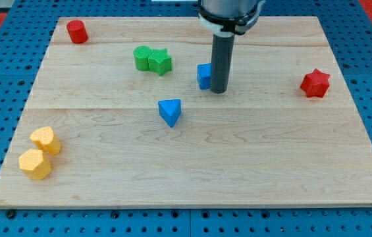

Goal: Move the blue cube to the top center

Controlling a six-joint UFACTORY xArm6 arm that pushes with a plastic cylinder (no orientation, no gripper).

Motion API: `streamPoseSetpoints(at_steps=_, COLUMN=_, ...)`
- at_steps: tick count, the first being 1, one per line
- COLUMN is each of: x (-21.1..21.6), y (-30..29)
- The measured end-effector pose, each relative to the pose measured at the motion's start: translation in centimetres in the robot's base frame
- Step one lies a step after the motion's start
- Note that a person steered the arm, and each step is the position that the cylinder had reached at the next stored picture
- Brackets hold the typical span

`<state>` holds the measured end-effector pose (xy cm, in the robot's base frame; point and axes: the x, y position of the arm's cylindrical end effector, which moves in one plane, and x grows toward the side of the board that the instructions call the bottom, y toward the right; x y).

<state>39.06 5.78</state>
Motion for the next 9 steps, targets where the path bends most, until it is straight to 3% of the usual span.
streamPoseSetpoints(at_steps=2, x=-8.1, y=-0.3)
streamPoseSetpoints(at_steps=3, x=-9.8, y=-1.6)
streamPoseSetpoints(at_steps=4, x=-4.6, y=2.5)
streamPoseSetpoints(at_steps=5, x=-0.2, y=1.8)
streamPoseSetpoints(at_steps=8, x=-11.9, y=-7.0)
streamPoseSetpoints(at_steps=9, x=-12.9, y=-8.3)
